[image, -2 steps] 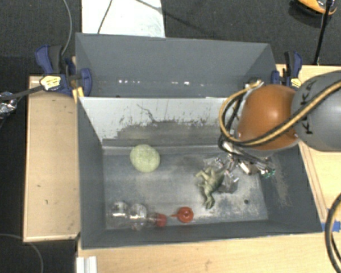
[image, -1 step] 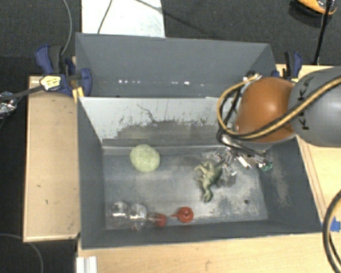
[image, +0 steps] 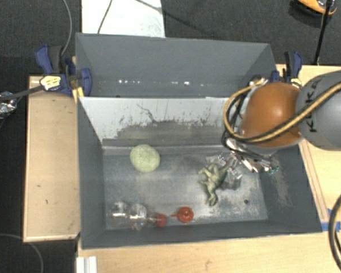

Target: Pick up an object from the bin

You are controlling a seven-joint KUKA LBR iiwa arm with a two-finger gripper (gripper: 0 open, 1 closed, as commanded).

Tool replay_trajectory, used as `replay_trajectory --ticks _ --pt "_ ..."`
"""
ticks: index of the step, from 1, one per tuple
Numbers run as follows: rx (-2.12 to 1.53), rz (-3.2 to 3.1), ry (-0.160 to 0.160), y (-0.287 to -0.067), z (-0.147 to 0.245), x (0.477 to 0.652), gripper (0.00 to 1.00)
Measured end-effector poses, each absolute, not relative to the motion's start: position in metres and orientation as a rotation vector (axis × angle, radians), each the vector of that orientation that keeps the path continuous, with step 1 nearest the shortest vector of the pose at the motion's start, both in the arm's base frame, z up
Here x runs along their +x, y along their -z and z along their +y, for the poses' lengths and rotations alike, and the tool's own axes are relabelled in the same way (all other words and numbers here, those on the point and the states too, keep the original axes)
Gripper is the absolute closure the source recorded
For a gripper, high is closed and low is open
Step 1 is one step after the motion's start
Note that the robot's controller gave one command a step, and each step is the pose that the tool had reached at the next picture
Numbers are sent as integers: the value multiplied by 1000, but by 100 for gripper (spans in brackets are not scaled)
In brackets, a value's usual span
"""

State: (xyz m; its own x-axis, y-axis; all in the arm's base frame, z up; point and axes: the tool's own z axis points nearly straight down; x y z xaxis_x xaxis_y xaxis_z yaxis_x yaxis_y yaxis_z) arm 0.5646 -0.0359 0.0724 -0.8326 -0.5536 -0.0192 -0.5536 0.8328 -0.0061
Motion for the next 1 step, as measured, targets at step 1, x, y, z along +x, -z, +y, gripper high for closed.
replay_trajectory --ticks 1 --pt "-919 2990 -1 -72 -44 559 100"
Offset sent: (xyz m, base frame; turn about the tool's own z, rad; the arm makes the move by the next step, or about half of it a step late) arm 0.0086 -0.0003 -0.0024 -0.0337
